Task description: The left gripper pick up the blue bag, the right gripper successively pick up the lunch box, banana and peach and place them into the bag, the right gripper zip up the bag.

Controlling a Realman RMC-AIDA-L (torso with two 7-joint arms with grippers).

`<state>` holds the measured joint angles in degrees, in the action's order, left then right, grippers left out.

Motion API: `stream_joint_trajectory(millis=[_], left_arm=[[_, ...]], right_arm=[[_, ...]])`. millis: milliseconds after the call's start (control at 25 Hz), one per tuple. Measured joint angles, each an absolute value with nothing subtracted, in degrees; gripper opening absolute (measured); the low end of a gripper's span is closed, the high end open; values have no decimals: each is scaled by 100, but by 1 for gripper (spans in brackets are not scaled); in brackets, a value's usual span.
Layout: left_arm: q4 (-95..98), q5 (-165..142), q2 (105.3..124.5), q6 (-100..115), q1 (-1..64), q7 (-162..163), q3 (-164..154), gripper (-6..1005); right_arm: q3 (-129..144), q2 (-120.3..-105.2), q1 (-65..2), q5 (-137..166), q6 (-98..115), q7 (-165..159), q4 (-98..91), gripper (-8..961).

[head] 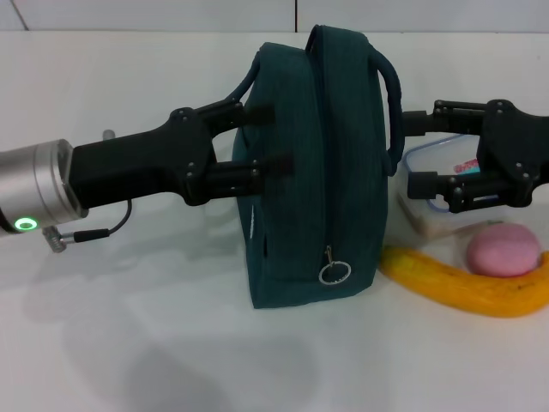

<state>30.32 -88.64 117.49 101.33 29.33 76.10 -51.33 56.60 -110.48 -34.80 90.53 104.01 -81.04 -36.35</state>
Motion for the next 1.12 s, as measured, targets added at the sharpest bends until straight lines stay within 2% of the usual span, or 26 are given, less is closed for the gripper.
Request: stream_joint_trajectory(millis=[1000,1120], left_arm=[[3026,-8819,11756,10121,2938,7649,-5133,867],[3172,-8753,11713,10123,2960,7980,-5132,867]], right_arm=[[5660,-11083,-3435,9052,10309,-8057,-3639,859],[5652,-11082,-3436,9043,10310,-8028,-3639,859]])
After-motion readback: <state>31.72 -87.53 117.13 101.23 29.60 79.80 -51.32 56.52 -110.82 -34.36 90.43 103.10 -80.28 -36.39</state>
